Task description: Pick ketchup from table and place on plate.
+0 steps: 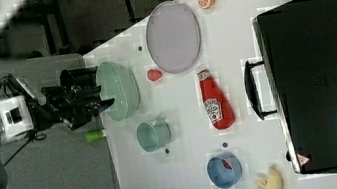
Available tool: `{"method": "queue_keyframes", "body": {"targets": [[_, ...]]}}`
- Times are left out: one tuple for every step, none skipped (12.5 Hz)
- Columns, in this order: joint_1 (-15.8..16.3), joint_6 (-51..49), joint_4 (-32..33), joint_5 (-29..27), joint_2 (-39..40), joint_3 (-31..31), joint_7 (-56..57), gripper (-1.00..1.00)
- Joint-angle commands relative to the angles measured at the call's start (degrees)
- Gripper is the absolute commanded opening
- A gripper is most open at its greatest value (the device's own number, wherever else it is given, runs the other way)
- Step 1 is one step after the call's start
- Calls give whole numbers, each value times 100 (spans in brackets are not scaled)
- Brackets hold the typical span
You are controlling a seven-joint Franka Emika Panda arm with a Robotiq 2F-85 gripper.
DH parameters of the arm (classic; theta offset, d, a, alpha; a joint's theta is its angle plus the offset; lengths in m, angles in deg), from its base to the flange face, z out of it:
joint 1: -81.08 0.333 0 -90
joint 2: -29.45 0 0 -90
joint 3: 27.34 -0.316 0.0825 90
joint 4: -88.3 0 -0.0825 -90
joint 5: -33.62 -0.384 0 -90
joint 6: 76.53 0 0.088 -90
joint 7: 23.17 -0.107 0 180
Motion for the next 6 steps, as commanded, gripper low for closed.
{"method": "queue_keyframes", "body": {"targets": [[-421,-1002,752,-118,-1309,-110,-217,60],[-421,-1002,760,-118,-1307,-112,-217,82],[-421,-994,782,-118,-1298,-111,-213,99],[-420,-985,828,-118,-1279,-112,-166,100],[-420,-960,894,-118,-1247,-112,-40,100],[-420,-890,978,-118,-1202,-112,170,100]]}}
